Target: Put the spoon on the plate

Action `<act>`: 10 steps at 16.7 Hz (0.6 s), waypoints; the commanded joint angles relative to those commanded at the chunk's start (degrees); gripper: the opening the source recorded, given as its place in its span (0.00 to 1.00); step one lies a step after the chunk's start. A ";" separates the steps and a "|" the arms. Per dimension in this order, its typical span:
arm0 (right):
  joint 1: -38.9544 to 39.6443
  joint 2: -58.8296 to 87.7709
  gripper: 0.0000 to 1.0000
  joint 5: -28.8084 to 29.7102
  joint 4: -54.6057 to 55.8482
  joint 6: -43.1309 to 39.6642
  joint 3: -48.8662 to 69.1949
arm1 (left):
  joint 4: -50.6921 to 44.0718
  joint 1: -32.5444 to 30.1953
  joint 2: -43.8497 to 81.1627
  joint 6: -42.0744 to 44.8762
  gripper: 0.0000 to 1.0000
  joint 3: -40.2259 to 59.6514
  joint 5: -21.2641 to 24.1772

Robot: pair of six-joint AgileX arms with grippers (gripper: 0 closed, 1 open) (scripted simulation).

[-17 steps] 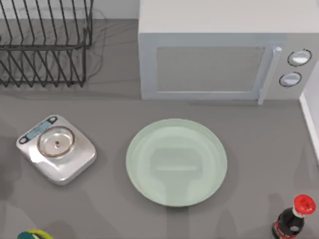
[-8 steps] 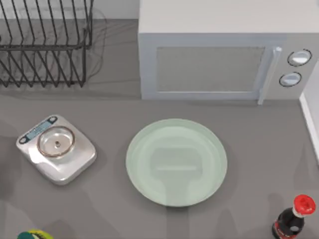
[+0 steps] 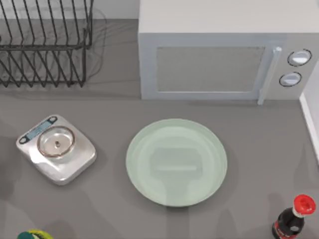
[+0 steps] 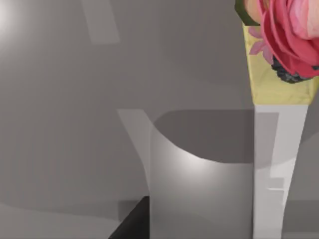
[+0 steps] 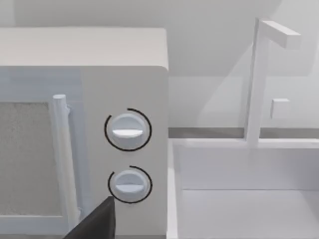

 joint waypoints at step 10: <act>0.00 0.00 1.00 0.00 0.00 0.00 0.00 | -19.22 -0.10 -8.43 -0.21 0.00 11.06 1.14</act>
